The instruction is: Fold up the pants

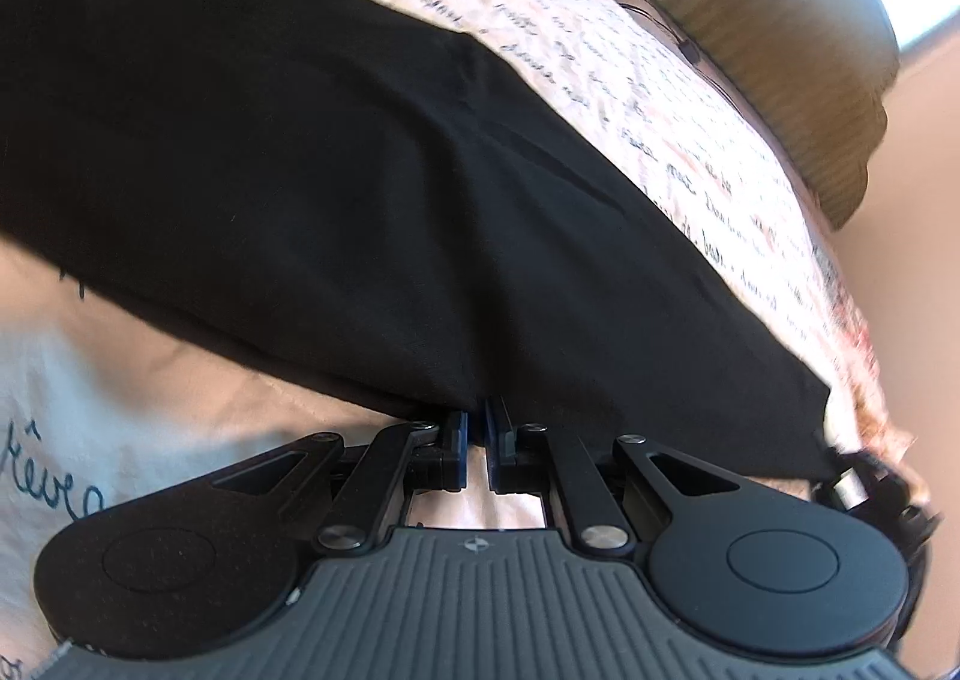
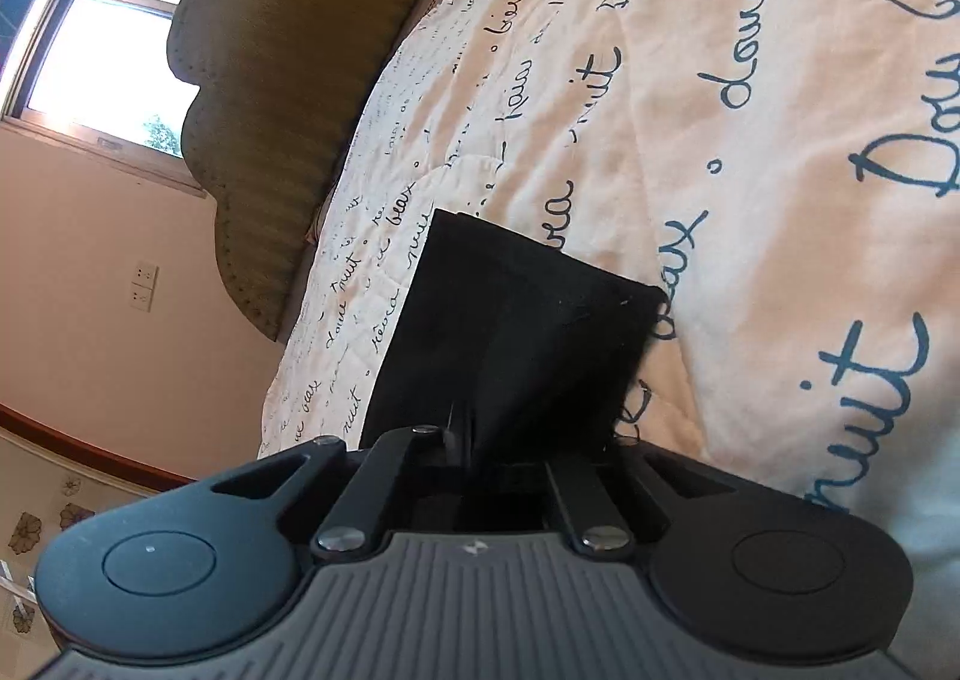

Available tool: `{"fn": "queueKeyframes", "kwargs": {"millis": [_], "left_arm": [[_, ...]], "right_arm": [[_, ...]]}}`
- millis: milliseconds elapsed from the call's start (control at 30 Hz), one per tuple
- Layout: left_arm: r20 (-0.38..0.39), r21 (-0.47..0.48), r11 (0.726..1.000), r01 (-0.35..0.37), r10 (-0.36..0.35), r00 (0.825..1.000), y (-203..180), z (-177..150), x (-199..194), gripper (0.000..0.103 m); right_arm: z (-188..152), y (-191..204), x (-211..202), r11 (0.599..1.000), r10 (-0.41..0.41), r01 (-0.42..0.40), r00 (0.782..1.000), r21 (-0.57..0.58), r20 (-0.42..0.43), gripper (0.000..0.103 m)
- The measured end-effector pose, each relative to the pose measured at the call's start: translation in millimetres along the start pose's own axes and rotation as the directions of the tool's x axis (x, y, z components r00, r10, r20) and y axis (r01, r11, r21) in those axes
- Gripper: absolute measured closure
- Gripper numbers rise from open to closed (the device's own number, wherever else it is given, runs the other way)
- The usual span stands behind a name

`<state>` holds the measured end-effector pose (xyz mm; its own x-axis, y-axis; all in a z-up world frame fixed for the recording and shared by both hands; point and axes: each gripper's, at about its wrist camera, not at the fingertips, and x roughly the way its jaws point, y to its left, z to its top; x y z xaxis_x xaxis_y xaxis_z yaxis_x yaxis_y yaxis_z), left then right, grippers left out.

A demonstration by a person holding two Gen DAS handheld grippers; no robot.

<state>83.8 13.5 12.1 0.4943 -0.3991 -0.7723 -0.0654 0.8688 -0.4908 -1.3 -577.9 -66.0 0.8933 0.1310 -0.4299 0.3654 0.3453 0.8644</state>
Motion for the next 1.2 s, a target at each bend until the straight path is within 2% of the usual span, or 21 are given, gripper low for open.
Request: {"fn": "queueKeyframes", "kwargs": {"millis": [133, 200, 267, 533, 633, 667, 700, 733, 767, 800, 867, 933, 1000, 1067, 1167, 1200], "left_arm": [[0.006, 0.074, 0.997, -0.010, 0.010, 1.000, -6.4, -0.8, -2.5, 0.084], [0.005, 0.085, 0.996, -0.012, 0.011, 1.000, -6.5, -1.0, -0.3, 0.084], [0.006, 0.086, 0.996, -0.014, 0.014, 1.000, -7.0, -2.1, 1.6, 0.084], [-0.001, 0.132, 0.991, -0.014, 0.015, 1.000, -10.7, -3.8, -1.2, 0.084], [0.007, 0.171, 0.985, -0.016, 0.015, 1.000, -12.8, -4.5, -5.2, 0.084], [0.012, 0.189, 0.982, -0.021, 0.019, 1.000, -14.0, -5.0, -6.3, 0.084], [0.015, 0.206, 0.978, -0.026, 0.023, 1.000, -15.5, -5.5, -7.2, 0.084], [0.020, 0.227, 0.973, -0.032, 0.028, 0.999, -17.9, -6.7, -8.8, 0.084], [0.025, 0.245, 0.969, -0.038, 0.033, 0.999, -19.6, -7.6, -10.0, 0.084], [0.028, 0.263, 0.964, -0.042, 0.036, 0.999, -21.6, -8.6, -11.2, 0.084], [0.025, 0.305, 0.951, -0.046, 0.040, 0.999, -26.8, -11.1, -13.5, 0.084], [0.027, 0.347, 0.937, -0.045, 0.038, 0.999, -31.7, -15.1, -17.6, 0.084], [0.031, 0.384, 0.922, -0.046, 0.037, 0.999, -37.3, -18.4, -22.7, 0.084], [0.049, 0.422, 0.905, -0.050, 0.033, 0.998, -44.7, -19.7, -27.6, 0.084], [0.089, 0.457, 0.888, -0.056, 0.017, 0.996, -51.0, -22.6, -35.6, 0.079], [0.099, 0.458, 0.887, -0.057, 0.012, 0.995, -52.6, -21.6, -36.1, 0.076]], "right_arm": [[4.8, 16.7, -20.8, 0.995, 0.037, -0.035, 0.999, -0.089, 0.025, 0.100], [7.2, 10.8, -16.2, 0.994, -0.016, 0.018, 1.000, -0.112, 0.018, 0.100], [10.0, -6.8, -5.0, 0.995, -0.060, 0.058, 0.998, -0.079, -0.025, 0.100], [28.5, -30.0, -17.5, 0.994, 0.015, -0.015, 1.000, 0.108, -0.006, 0.098], [41.3, -18.3, -34.2, 0.999, -0.021, 0.019, 0.999, 0.047, 0.044, 0.088], [47.1, -12.9, -40.8, 0.999, -0.031, 0.029, 0.997, 0.018, 0.075, 0.079], [53.4, -8.3, -46.5, 1.000, -0.027, 0.028, 0.994, -0.002, 0.102, 0.064], [59.4, -2.9, -51.0, 1.000, -0.017, 0.020, 0.992, -0.020, 0.125, 0.053], [65.2, 4.4, -53.7, 0.999, -0.005, 0.011, 0.990, -0.044, 0.143, 0.029], [70.2, 13.1, -51.8, 0.997, 0.012, -0.001, 0.990, -0.080, 0.137, 0.016], [78.6, 33.9, -35.7, 0.984, 0.030, -0.019, 0.998, -0.176, 0.063, 0.016], [82.4, 53.0, -11.2, 0.966, -0.001, -0.001, 1.000, -0.258, -0.007, 0.016], [82.5, 65.6, 12.2, 0.938, -0.057, 0.040, 0.998, -0.343, -0.040, 0.016], [83.9, 70.9, 37.7, 0.909, -0.134, 0.085, 0.987, -0.409, -0.091, 0.016], [84.2, 62.9, 63.0, 0.900, -0.194, 0.108, 0.966, -0.422, -0.168, 0.017], [84.0, 61.9, 66.3, 0.896, -0.200, 0.108, 0.964, -0.431, -0.174, 0.021]]}}
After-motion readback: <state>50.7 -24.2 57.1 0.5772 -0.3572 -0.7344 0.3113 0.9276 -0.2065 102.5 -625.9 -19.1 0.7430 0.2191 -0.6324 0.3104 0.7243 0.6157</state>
